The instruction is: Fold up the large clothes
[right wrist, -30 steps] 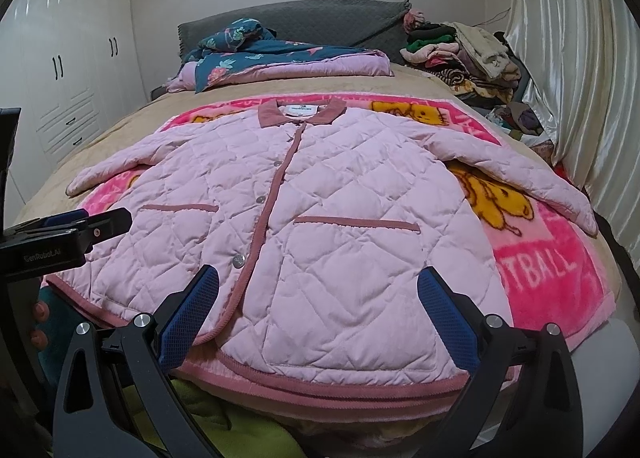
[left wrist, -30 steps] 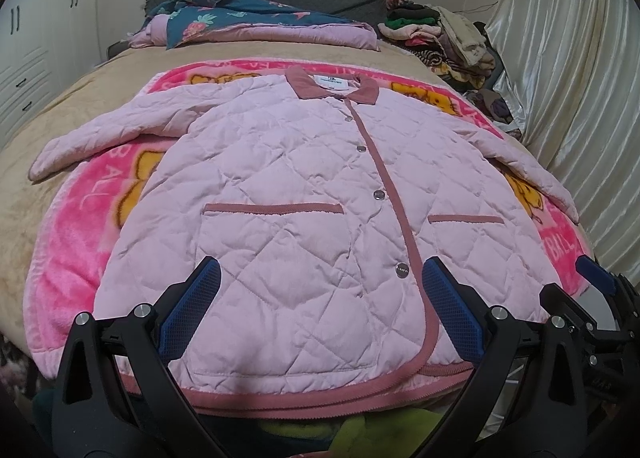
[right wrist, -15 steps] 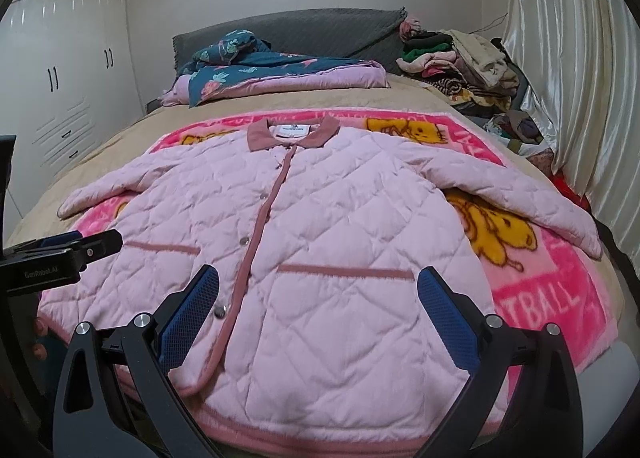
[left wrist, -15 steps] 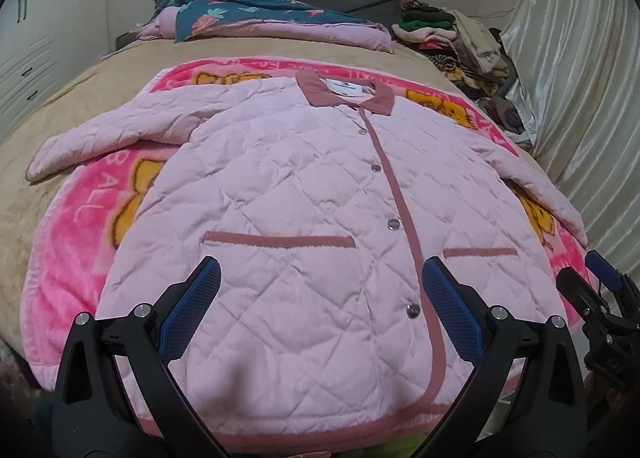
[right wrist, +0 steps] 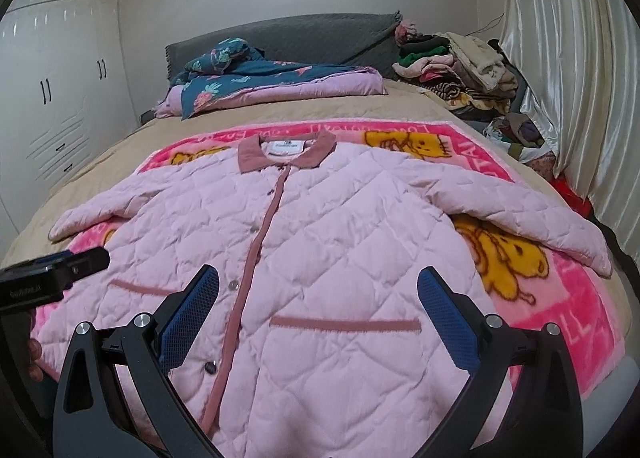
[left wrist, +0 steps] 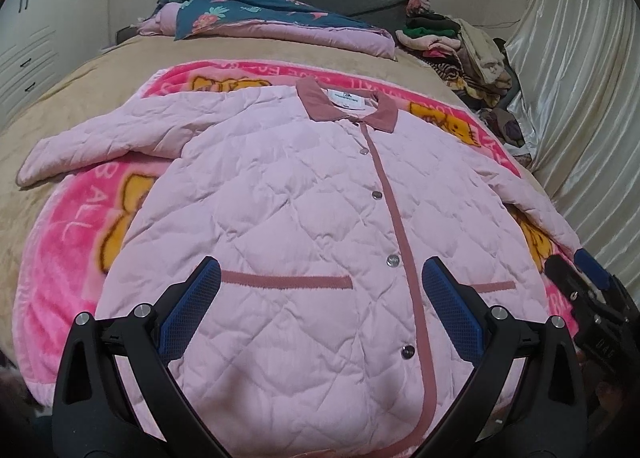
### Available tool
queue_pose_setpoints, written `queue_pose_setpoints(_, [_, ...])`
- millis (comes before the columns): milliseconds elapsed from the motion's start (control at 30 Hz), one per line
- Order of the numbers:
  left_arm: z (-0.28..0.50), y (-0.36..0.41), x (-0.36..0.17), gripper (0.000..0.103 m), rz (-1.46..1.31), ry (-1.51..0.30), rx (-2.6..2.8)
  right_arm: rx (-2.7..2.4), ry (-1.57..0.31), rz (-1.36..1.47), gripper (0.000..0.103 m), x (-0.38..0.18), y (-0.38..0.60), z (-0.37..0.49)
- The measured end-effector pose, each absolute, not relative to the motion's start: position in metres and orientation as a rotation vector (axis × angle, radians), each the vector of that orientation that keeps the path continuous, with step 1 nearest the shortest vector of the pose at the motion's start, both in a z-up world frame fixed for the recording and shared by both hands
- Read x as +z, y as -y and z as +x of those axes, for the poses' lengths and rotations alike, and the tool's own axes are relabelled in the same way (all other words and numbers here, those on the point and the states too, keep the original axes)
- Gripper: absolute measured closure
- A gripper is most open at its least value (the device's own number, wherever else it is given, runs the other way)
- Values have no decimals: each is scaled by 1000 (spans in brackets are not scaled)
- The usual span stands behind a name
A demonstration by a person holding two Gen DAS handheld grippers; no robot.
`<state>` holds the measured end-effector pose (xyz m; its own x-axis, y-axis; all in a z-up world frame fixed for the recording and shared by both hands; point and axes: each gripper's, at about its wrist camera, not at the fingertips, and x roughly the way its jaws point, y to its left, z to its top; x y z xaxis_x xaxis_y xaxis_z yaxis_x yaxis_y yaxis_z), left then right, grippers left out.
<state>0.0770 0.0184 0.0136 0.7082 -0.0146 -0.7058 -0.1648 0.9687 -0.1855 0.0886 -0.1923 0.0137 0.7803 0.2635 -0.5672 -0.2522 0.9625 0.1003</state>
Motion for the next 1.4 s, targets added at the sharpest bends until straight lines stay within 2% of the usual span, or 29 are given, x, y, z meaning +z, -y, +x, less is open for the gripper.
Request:
queue_pose_setpoints(633, [136,-15,24,9,-243,-790,76,198,-564,84,4,35,219,148])
queue_pose_setpoints(1400, [225,22,24,9,-192,-832,46,-1,-580,224,4,20,303,214])
